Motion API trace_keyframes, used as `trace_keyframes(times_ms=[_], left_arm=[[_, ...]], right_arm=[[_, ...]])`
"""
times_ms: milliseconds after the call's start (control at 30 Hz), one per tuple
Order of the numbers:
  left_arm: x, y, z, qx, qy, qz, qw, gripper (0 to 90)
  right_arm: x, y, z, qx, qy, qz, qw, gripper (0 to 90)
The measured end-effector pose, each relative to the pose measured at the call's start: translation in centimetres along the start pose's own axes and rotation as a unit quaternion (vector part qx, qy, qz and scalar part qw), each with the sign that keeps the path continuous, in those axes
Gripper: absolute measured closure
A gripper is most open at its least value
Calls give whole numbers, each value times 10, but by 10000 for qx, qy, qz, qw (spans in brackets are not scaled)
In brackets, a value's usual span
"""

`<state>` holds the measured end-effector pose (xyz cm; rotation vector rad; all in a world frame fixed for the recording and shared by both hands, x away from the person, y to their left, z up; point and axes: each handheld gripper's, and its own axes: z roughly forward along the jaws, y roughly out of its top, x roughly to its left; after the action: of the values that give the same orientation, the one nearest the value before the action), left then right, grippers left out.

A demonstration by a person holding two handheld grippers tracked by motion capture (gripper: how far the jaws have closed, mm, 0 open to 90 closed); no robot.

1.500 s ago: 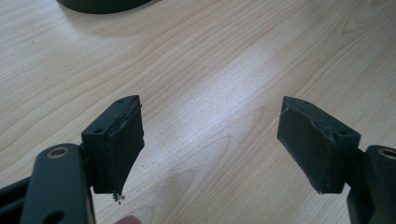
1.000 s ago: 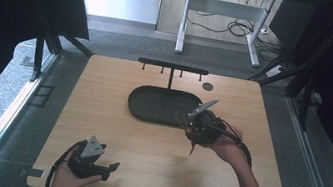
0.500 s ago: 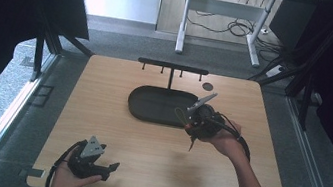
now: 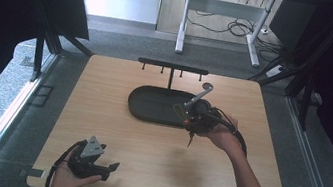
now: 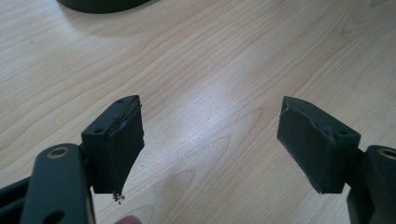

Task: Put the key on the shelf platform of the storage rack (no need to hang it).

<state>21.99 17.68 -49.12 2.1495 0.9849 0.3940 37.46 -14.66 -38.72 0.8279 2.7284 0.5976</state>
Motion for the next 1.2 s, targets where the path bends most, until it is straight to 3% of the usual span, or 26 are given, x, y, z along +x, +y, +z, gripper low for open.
trace_keyframes(times_ms=[533, 967, 1200], left_arm=[[1, 0, -1, -21, 4, -23, 10000, 233], [2, 0, -1, -18, 0, -16, 10000, 233], [4, -1, -3, -24, 14, -39, 10000, 233]], right_arm=[[-12, 22, 8, 102, -29, 2, 9999, 667], [-21, 39, 12, 28, -7, 70, 10000, 667], [-31, 48, 17, 66, -46, 122, 9999, 667]])
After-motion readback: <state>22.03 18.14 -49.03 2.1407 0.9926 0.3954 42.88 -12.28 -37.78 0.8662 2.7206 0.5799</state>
